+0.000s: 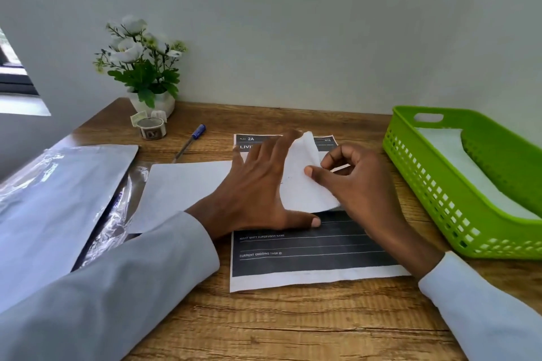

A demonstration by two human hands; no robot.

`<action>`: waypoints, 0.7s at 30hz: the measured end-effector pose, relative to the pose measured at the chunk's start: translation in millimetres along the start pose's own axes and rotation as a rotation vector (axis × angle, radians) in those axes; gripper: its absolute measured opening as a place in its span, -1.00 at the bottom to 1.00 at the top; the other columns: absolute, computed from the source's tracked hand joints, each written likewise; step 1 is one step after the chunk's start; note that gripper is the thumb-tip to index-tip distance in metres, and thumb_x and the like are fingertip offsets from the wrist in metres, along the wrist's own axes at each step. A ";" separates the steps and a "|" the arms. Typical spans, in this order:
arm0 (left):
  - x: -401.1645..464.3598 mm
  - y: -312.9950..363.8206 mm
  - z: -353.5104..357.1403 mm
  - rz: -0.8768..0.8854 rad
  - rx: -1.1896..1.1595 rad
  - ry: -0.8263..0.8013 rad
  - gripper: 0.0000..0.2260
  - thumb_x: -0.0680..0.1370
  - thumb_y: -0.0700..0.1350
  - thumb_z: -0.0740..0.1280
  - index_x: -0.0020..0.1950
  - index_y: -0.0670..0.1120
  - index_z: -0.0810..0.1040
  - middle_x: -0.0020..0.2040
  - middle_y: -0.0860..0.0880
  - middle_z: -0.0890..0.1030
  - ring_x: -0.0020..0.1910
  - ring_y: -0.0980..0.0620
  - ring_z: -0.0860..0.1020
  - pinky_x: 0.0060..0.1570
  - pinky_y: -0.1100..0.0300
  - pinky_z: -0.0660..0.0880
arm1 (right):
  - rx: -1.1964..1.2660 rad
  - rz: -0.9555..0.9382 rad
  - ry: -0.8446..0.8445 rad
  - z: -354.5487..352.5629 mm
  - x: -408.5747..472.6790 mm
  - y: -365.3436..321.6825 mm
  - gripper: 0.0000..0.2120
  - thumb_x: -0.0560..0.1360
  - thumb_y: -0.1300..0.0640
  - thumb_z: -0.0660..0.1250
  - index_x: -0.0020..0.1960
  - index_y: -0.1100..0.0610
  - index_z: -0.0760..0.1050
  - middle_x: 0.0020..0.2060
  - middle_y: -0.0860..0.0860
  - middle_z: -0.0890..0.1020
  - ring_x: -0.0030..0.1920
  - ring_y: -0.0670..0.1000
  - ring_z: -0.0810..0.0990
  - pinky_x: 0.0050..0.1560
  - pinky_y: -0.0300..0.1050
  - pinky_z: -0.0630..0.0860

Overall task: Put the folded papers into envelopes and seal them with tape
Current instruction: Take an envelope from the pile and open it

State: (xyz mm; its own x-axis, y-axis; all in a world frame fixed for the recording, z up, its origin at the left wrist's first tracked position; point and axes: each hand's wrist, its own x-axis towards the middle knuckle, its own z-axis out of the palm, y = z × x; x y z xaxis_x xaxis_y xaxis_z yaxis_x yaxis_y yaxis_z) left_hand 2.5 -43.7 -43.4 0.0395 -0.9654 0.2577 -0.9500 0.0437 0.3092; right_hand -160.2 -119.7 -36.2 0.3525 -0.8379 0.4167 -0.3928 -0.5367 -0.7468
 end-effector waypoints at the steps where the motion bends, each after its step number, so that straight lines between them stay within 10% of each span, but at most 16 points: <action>1: -0.2 0.1 0.5 0.002 -0.002 0.010 0.07 0.17 0.56 0.26 0.49 0.17 -0.17 0.53 0.00 0.14 0.46 -0.13 0.23 0.41 -0.41 0.03 | 0.004 0.006 -0.011 -0.5 0.2 -0.4 -0.79 0.38 -0.03 0.56 -0.19 0.02 0.56 -0.19 -0.11 0.65 -0.18 -0.09 0.64 -0.34 -0.14 0.52; 12: -0.7 -1.8 -6.3 0.105 0.071 0.087 0.03 0.22 0.53 0.28 0.49 0.14 -0.13 0.53 0.01 0.09 0.49 -0.11 0.14 0.42 -0.40 -0.05 | 0.350 0.255 -0.261 -18.0 8.9 -8.5 -0.86 0.42 0.06 0.53 -0.29 0.05 0.67 -0.37 -0.07 0.69 -0.41 -0.20 0.56 -0.46 -0.33 0.43; 21: -4.4 2.2 -13.0 0.163 0.156 0.135 -0.03 0.26 0.52 0.24 0.49 0.10 -0.08 0.50 -0.09 0.21 0.46 -0.13 0.21 0.43 -0.41 -0.11 | 0.478 0.317 -0.331 -31.5 11.9 -11.3 -0.91 0.43 0.10 0.50 -0.15 0.13 0.68 -0.21 -0.05 0.74 -0.19 -0.09 0.68 -0.23 -0.25 0.57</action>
State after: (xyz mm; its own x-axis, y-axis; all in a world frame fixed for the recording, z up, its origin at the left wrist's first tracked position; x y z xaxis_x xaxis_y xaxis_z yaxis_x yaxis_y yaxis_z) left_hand 4.4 -36.0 -31.9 -0.0875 -0.9054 0.4155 -0.9830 0.1460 0.1113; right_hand -178.4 -126.7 -6.5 0.5544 -0.8321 0.0142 -0.1272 -0.1016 -0.9867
